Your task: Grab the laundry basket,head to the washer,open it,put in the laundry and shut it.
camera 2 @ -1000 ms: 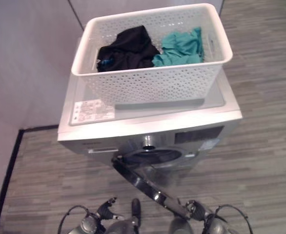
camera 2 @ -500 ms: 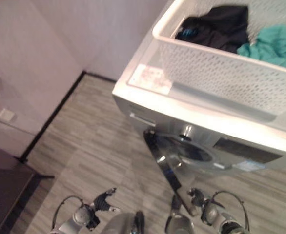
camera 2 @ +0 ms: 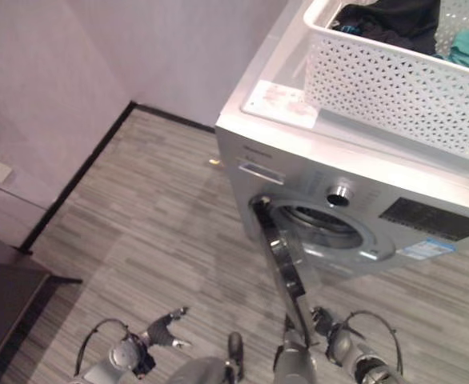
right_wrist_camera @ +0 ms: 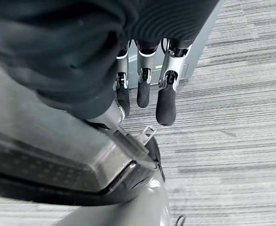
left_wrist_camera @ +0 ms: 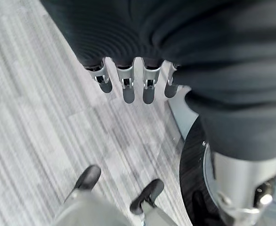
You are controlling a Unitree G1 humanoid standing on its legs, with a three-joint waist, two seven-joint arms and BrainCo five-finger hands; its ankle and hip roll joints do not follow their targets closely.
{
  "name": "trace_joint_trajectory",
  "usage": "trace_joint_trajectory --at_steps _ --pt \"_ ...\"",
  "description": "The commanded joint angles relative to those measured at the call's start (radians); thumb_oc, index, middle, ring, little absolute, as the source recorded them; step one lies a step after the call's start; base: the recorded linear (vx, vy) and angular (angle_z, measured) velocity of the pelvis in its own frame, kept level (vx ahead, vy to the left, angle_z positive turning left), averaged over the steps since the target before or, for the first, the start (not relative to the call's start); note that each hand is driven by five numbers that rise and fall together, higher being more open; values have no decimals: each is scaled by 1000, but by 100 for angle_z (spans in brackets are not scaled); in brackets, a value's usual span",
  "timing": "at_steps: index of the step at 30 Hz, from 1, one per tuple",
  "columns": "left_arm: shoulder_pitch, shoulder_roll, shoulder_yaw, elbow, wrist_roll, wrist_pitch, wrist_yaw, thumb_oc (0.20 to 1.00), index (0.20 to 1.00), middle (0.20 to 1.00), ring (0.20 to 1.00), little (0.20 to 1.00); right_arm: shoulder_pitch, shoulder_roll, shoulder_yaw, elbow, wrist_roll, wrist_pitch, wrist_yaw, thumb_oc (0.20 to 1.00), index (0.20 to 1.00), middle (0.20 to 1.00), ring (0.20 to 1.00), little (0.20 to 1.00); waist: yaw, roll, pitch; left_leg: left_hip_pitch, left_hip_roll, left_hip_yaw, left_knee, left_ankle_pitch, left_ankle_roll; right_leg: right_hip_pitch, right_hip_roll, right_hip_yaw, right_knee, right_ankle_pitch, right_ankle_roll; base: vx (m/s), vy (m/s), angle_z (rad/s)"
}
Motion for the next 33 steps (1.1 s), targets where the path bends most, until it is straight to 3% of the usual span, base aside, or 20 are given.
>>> trace_joint_trajectory --at_steps 1,2,3,5,10,16,20,22,23,25,26,29,33 --pt "32 68 39 -91 -18 -3 -5 1000 1000 1000 1000 1000 -14 68 30 -7 50 -24 3 200 200 200 200 200 40 9 -16 -53 -66 -58 -4 24 8 46 71 -1 52 -142 12 -107 43 61" --pt "32 69 41 -92 -18 -2 -6 1000 1000 1000 1000 1000 -14 69 30 -7 50 -24 3 200 200 200 200 200 39 7 -17 -55 -66 -59 -6 29 7 44 70 -2 49 -137 12 -100 25 35" --pt "63 100 67 -145 -28 -3 -16 1000 1000 1000 1000 1000 -12 78 32 -4 42 -27 7 200 200 200 200 200 72 -4 -44 -60 -63 -56 -73 63 -5 100 59 -88 -8 -137 10 -84 -24 13" --pt "84 141 87 -221 -56 -7 -28 1000 1000 1000 1000 1000 -21 80 29 -5 45 -27 3 200 200 200 200 200 88 -6 -60 -58 -63 -86 -111 95 -15 98 69 -79 -57 -120 16 -90 -27 -7" --pt "176 259 121 -386 -108 -17 -76 1000 1000 1000 1000 1000 -69 103 22 24 52 -26 -6 200 200 200 200 200 116 1 -73 -43 -63 -106 -155 117 -21 132 58 -123 -128 -122 14 -19 -5 26" --pt "225 343 155 -503 -152 -19 -103 1000 1000 1000 1000 1000 -92 131 37 23 64 -31 -10 200 200 200 200 200 125 -11 -79 -27 -59 -110 -178 122 -20 139 52 -125 -145 -116 16 -6 -7 12" --pt "264 438 221 -683 -244 -30 -137 1000 1000 1000 1000 1000 -100 147 43 18 75 -35 -1 200 200 200 200 200 132 -14 -83 -16 -61 -108 -178 116 -17 144 48 -125 -149 -108 19 11 1 0" --pt "283 497 270 -783 -299 -30 -154 1000 1000 1000 1000 1000 -109 160 54 12 83 -40 12 244 244 244 244 244 139 -17 -89 -11 -61 -107 -177 111 -15 144 46 -122 -152 -98 23 24 3 -3" --pt "301 595 324 -885 -386 -34 -188 1000 1000 1000 1000 1000 -121 164 73 -1 85 -44 29 238 238 238 238 238 145 -16 -85 -16 -62 -104 -173 115 -15 139 44 -118 -159 -81 27 0 0 0" --pt "324 650 366 -927 -426 -33 -200 1000 1000 1000 1000 1000 -130 169 83 -5 87 -45 36 225 225 225 225 225 147 -21 -82 -24 -62 -102 -169 116 -17 133 42 -115 -163 -73 29 -48 3 -1" --pt "330 745 390 -980 -487 -40 -238 1000 1000 1000 1000 1000 -143 170 104 1 86 -45 51 200 200 200 200 200 153 -20 -78 -38 -68 -100 -161 119 -17 125 37 -119 -168 -65 30 -55 8 -2" --pt "329 821 424 -1011 -505 -49 -242 1000 1000 1000 1000 1000 -158 174 121 -6 82 -45 67 209 209 209 209 209 158 -24 -71 -65 -76 -90 -134 114 -18 110 30 -117 -168 -56 34 -61 20 0" --pt "299 851 417 -996 -502 -85 -203 1000 1000 1000 1000 1000 -198 204 140 -15 82 -47 66 203 203 203 203 203 160 -31 -35 -112 -82 -66 -82 102 -8 59 30 -104 -116 -46 35 -110 30 -11"
